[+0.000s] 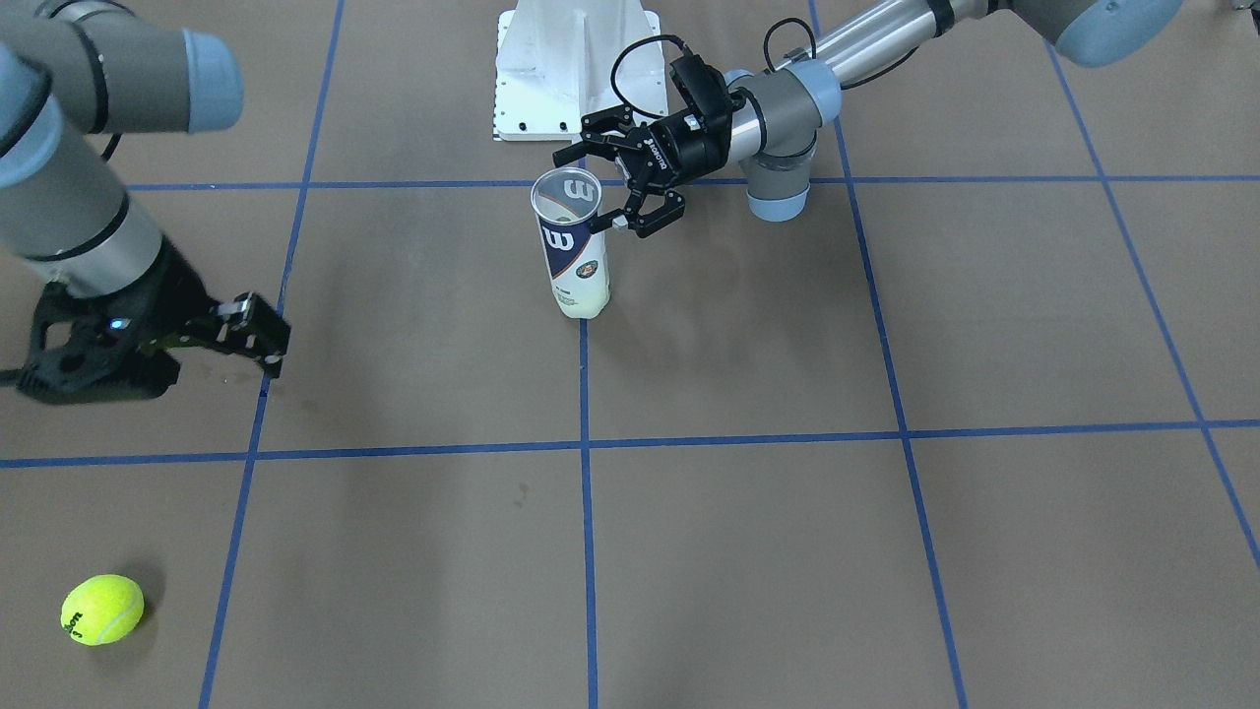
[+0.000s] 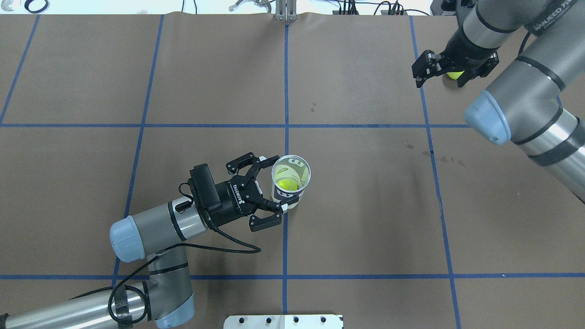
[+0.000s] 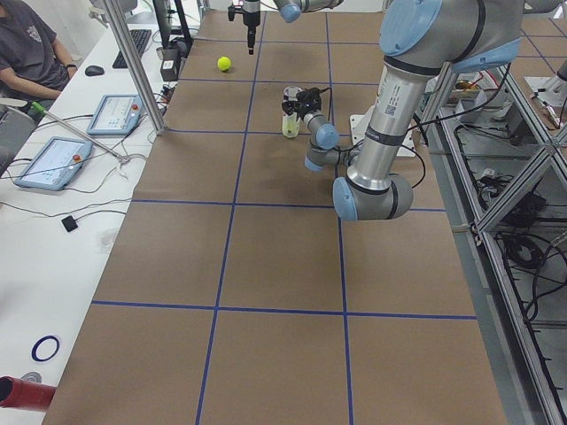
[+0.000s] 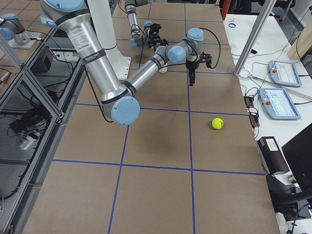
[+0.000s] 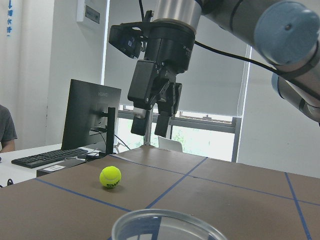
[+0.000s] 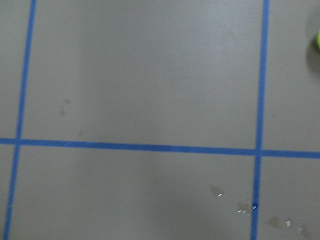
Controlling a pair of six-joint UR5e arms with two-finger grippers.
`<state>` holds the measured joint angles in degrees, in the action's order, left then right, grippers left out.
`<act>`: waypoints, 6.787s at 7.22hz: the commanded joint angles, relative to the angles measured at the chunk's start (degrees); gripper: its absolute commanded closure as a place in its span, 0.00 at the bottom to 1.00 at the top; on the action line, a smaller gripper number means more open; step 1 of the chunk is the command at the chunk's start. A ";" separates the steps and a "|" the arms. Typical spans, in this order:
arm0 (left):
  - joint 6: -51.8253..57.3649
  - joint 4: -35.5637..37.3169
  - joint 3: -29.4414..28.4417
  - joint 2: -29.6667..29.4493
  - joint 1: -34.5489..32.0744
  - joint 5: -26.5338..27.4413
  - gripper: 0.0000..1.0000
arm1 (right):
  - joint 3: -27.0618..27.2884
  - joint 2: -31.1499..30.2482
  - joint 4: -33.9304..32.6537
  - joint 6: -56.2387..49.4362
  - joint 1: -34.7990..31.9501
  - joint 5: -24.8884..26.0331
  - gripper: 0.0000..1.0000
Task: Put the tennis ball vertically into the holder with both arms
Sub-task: 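Move the right gripper to the farther yellow tennis ball, then grasp the farther yellow ball with the right gripper and lift it, then carry the held ball with the right gripper above the can's opening, then lower the ball into the can and open the right gripper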
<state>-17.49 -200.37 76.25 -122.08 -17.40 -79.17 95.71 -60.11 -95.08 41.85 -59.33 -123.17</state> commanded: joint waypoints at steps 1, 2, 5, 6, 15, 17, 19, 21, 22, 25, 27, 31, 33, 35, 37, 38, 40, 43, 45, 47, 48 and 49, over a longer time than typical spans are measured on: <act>0.00 -0.02 0.13 0.09 -0.09 -0.02 0.01 | -21.95 4.98 14.58 -0.55 -4.03 0.21 0.00; 0.00 -0.02 0.04 0.09 -0.09 -0.02 0.01 | -27.36 6.48 17.00 -0.89 -4.48 1.77 0.00; 0.00 -0.02 0.13 0.09 -0.09 -0.02 0.01 | -37.83 8.60 22.00 -3.97 -4.48 9.17 0.00; 0.00 -0.02 0.13 0.09 -0.09 0.07 0.01 | -39.87 9.04 24.04 -1.88 -4.31 9.35 0.00; 0.18 0.07 0.13 0.00 -0.27 0.07 0.01 | -40.95 7.29 31.53 4.20 -0.96 14.27 1.00; 0.18 -0.02 0.13 0.09 -0.35 -0.02 0.01 | -31.36 7.90 24.13 4.90 -1.67 9.39 1.00; 0.09 -0.45 0.13 0.44 -0.36 -0.02 0.01 | -11.51 7.20 3.92 8.91 0.16 6.99 1.00; 0.09 -0.54 0.04 0.61 -0.44 -0.02 0.01 | -1.09 6.94 -0.10 18.67 4.81 3.99 1.00; 0.09 -0.54 -0.04 0.62 -0.36 -0.02 0.01 | 4.52 7.02 -3.59 22.88 6.66 2.33 1.00; 0.18 -0.46 0.04 0.53 -0.44 -0.02 0.01 | 17.12 8.16 -8.37 35.37 15.71 1.35 1.00; 0.00 -0.46 0.04 0.53 -0.36 -0.02 0.01 | 18.99 10.78 -8.28 39.60 20.63 1.44 1.00; 0.00 -0.46 -0.05 0.61 -0.36 -0.02 0.01 | 17.59 13.87 -8.28 40.15 24.51 1.88 1.00; 0.00 -0.46 -0.05 0.62 -0.36 -0.02 0.01 | 16.28 15.10 -8.28 40.15 25.05 2.14 1.00; 0.00 -0.54 -0.05 0.62 -0.36 0.07 0.01 | 14.60 16.86 -8.28 40.15 25.14 2.23 1.00; 0.00 -0.46 -0.05 0.62 -0.27 0.07 0.01 | 12.93 17.57 -8.20 40.15 25.14 2.58 1.00; 0.00 -0.46 -0.05 0.62 -0.35 0.07 0.01 | 12.93 17.57 -8.20 40.15 25.14 2.58 1.00; 0.00 -0.46 -0.05 0.62 -0.27 0.07 0.01 | 13.01 17.14 -8.20 40.15 25.40 3.45 0.02; 0.00 -0.46 -0.05 0.53 -0.27 0.07 0.01 | 13.10 17.04 -8.20 40.15 26.28 4.60 0.01; 0.00 -0.45 -0.05 0.53 -0.27 0.07 0.01 | 13.10 17.13 -8.20 40.15 26.28 4.60 0.01; -0.09 -0.45 0.13 0.53 -0.27 0.07 0.01 | 15.20 15.74 -8.37 39.98 24.19 3.73 0.01; -0.09 -0.63 0.74 0.53 -0.35 0.07 0.01 | 16.87 13.12 -8.37 39.37 22.60 3.55 0.01; -0.09 -0.37 2.57 0.61 -0.53 -0.02 0.01 | 17.06 11.70 -8.37 39.10 21.89 3.46 0.01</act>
<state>-17.57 -200.88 77.17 -121.54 -17.76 -79.12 111.83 -46.23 -103.43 81.38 -36.08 -119.49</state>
